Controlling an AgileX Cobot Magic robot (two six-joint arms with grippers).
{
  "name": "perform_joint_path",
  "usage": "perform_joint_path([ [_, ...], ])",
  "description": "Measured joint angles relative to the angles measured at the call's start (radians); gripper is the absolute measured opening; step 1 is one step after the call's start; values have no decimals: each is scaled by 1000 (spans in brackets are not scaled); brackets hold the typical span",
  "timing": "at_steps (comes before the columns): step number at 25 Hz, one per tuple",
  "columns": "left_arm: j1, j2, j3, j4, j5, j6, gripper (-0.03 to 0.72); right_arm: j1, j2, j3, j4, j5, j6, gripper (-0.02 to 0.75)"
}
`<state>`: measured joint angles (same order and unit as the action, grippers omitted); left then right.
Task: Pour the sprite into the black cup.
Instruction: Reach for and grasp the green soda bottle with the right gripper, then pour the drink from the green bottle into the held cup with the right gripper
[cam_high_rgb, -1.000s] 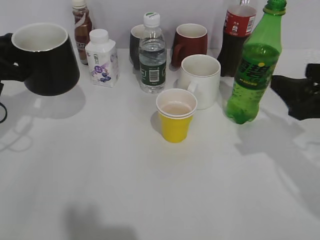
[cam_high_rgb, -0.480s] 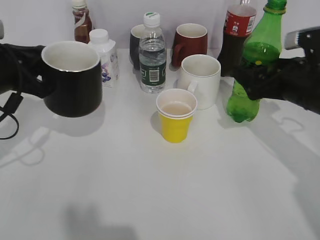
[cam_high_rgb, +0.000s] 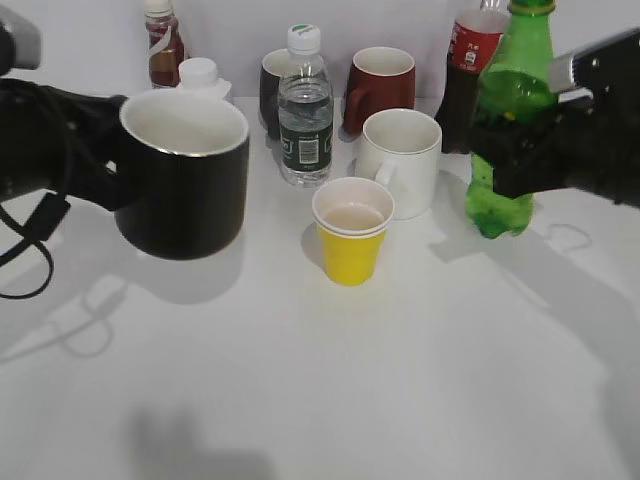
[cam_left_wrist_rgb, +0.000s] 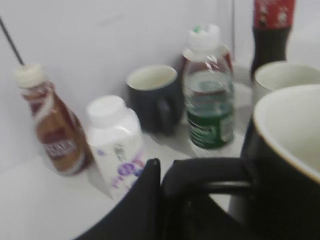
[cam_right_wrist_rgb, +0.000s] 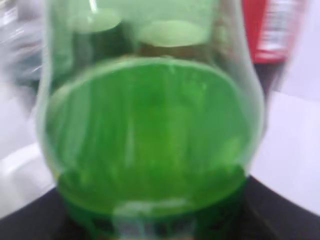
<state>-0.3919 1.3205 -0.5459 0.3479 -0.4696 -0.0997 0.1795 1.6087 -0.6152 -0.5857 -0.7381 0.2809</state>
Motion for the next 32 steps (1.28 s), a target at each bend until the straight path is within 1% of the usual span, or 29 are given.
perform_joint_path([
  [2,-35,-5,-33,-10,98,0,38,24,-76,-21,-25,124,-2,402],
  [5,-85,-5,-92,-35,206,0,38,95,-165,-85,-67,338,-45,402],
  [11,-171,-5,-170,-40,260,-1,38,299,-211,-237,-124,666,-186,402],
  [14,-197,-5,-177,-41,264,-1,38,383,-211,-282,-169,775,-254,402],
  [17,-211,-5,-177,-41,267,-1,38,453,-211,-301,-268,858,-281,402],
  [21,-213,-5,-177,-38,265,-1,38,520,-211,-316,-402,954,-281,402],
  [26,-213,-5,-177,-4,243,-1,38,541,-211,-320,-547,1007,-281,402],
  [32,-213,-5,-178,3,242,-1,38,541,-211,-325,-661,1016,-281,402],
])
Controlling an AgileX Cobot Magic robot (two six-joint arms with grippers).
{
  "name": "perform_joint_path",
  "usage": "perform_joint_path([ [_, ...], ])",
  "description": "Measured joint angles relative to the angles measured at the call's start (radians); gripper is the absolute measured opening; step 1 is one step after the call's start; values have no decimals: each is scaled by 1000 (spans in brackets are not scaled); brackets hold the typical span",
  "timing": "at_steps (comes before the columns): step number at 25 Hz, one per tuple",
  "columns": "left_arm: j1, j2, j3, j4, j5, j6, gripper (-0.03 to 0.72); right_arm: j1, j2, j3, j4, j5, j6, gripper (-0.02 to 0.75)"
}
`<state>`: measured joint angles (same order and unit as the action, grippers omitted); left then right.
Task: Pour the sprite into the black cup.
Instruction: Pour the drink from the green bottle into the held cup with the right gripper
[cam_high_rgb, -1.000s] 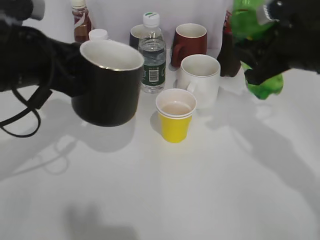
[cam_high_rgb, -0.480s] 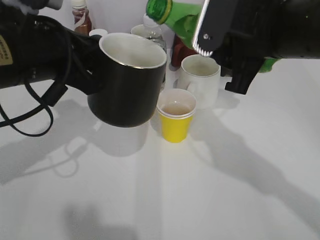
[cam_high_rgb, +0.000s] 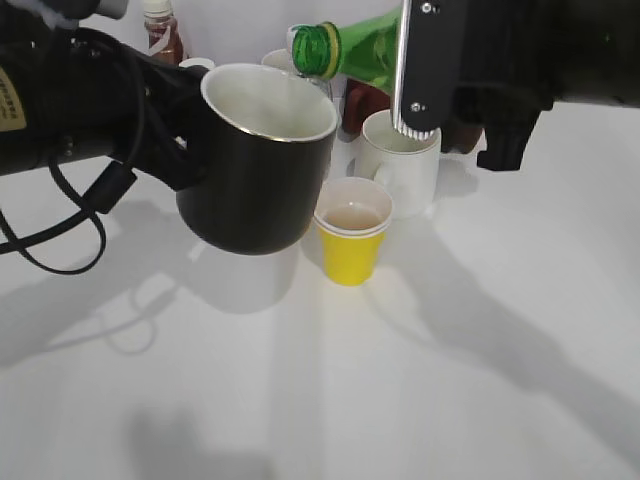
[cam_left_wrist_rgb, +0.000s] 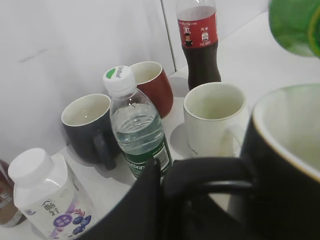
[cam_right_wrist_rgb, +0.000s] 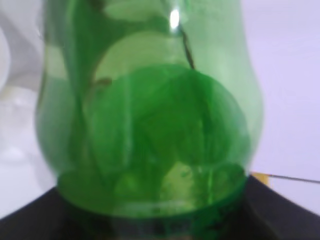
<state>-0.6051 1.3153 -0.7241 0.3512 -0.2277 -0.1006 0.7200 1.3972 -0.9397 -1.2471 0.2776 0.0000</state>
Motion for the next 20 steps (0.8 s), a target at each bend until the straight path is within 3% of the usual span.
perform_joint_path([
  [20,-36,2,0,2,23,0,37,0,-1,-25,-332,-15,-7,402],
])
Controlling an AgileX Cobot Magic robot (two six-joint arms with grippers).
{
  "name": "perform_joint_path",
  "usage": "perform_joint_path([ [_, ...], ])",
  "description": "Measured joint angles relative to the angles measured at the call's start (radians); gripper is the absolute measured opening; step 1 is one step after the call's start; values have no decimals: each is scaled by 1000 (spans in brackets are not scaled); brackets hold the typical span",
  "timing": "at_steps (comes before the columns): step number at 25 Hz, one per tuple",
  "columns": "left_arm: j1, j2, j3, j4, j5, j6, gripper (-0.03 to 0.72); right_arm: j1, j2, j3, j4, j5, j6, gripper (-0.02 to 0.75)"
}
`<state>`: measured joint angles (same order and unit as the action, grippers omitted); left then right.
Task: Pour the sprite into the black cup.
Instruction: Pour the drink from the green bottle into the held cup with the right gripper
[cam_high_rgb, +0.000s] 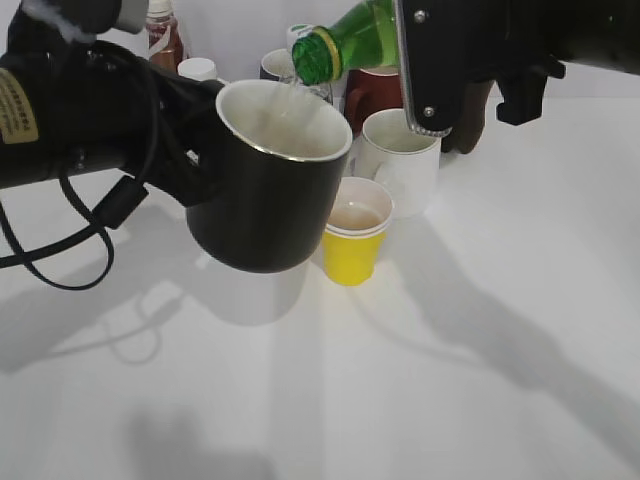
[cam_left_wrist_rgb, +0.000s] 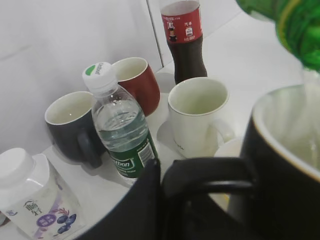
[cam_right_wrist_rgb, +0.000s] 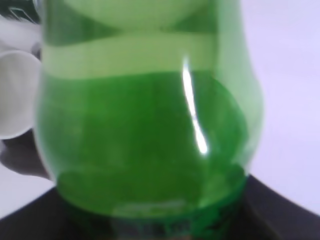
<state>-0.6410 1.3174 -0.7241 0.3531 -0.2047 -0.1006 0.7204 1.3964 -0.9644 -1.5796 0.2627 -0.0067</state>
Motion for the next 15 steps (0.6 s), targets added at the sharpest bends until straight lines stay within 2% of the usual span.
perform_joint_path([
  [8,-1,0,0,0,2,0,37,0,0,0,-90,-2,-1,400],
  [15,-1,0,0,2,3,0,37,0,0,0,-110,-4,-2,400],
])
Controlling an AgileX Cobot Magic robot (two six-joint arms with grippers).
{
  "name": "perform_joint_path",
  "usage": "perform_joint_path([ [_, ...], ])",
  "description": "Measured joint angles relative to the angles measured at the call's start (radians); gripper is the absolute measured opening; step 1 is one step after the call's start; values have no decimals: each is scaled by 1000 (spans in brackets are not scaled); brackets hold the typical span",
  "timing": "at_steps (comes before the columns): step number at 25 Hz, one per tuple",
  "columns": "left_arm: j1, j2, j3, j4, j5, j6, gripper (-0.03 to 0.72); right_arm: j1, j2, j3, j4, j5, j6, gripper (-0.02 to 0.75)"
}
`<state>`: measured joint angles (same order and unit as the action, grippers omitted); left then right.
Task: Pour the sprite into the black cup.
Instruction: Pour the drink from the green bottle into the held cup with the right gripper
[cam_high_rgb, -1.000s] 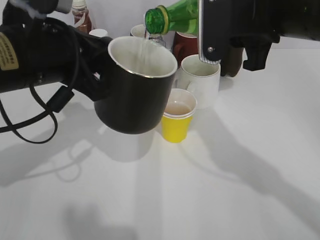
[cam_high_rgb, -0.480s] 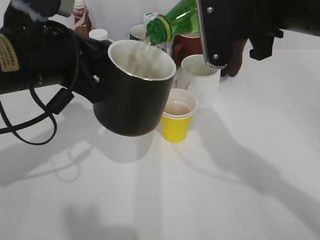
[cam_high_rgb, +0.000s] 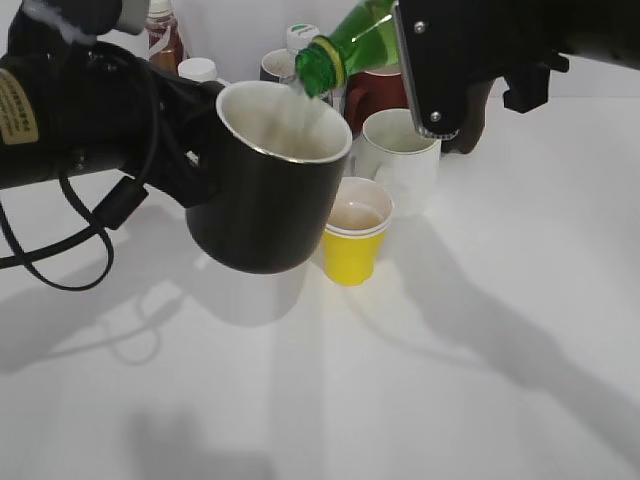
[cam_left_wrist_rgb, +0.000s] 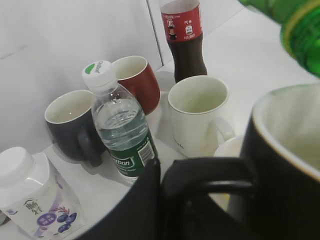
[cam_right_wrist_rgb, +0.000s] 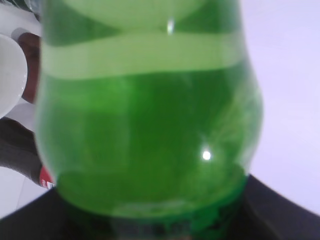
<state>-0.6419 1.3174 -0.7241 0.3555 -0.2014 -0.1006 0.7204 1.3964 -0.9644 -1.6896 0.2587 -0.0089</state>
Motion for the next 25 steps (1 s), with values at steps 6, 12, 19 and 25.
perform_joint_path([
  [6,0,0,0,0,2,1,37,0,0,0,-2,0,0,400],
  [12,0,0,0,2,6,1,37,0,0,0,-2,0,0,400],
  [19,0,1,0,3,7,1,37,0,0,0,45,-4,3,400],
  [25,0,1,0,3,9,2,37,0,0,-2,214,-15,3,400],
])
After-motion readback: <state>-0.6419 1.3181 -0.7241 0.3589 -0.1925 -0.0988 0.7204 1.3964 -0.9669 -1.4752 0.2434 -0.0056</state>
